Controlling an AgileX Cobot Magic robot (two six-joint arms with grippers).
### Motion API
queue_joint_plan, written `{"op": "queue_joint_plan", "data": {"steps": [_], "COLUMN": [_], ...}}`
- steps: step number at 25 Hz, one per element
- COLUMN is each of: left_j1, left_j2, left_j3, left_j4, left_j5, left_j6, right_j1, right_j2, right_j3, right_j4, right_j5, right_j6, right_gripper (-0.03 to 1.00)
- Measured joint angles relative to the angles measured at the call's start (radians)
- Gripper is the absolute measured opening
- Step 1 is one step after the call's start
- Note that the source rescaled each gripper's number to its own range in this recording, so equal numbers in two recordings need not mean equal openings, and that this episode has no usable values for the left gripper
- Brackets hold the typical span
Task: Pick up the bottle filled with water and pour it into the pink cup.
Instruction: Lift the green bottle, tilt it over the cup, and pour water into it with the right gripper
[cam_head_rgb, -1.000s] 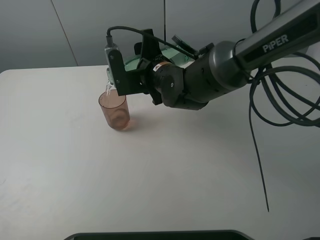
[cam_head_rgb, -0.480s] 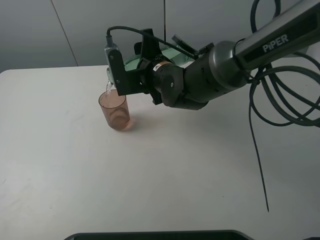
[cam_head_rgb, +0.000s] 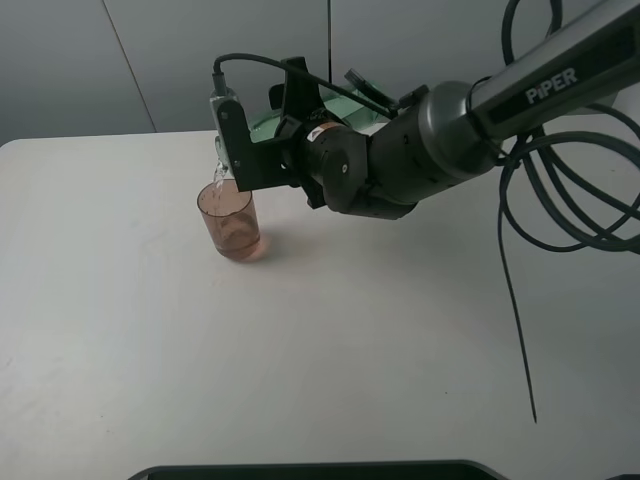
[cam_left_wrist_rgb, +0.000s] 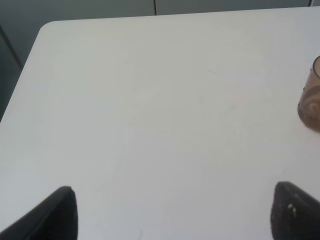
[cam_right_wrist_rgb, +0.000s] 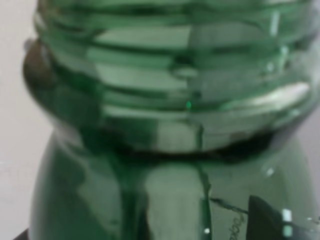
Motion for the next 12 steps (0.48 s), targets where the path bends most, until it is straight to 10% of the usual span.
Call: {"op": "queue_joint_plan", "data": {"steps": [12], "left_j1": [0.0], "left_j2": [0.0], "left_j3": [0.0], "left_j4": [0.0], "left_j5": [0.0], "left_j6": [0.0], "right_j1": [-0.023], "right_j2": [0.0], "right_j3": [-0.002], "right_j4": [0.014], "right_j5": [0.01], "right_j6": [-0.014], "right_gripper": [0.0]}}
